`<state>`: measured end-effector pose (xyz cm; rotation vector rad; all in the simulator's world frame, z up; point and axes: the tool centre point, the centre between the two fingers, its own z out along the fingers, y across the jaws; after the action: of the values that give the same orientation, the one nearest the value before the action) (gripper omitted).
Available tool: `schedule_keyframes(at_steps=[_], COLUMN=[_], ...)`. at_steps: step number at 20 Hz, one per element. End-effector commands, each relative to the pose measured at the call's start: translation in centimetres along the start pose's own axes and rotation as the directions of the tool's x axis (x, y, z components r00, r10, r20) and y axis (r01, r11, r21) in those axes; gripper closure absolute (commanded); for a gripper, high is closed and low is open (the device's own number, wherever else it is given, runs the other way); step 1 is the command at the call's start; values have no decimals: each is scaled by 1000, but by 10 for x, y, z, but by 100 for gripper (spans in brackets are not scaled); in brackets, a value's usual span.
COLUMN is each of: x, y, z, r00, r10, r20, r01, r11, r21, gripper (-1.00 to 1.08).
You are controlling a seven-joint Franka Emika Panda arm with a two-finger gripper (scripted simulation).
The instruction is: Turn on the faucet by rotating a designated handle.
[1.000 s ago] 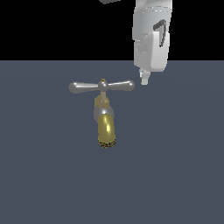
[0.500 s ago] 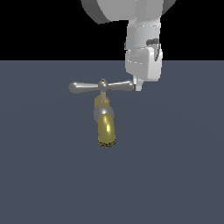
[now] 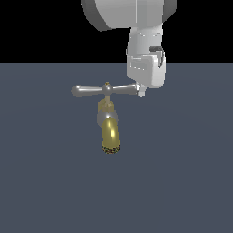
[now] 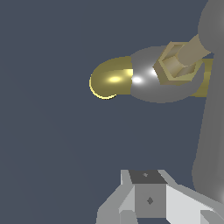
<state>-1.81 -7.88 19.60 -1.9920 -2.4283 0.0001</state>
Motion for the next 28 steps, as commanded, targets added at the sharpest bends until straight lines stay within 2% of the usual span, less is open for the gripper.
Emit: schedule_keyframes(at_steps=[1, 8, 28], x=[0, -1, -6], y=[0, -1, 57], z=[0, -1, -1], r00=[1000, 1000, 1000], r10=[0, 4, 4], r20=[0, 1, 0], r01=[0, -4, -4], r11=[1000, 1000, 1000], r21=[0, -1, -1], gripper=[108, 108, 108])
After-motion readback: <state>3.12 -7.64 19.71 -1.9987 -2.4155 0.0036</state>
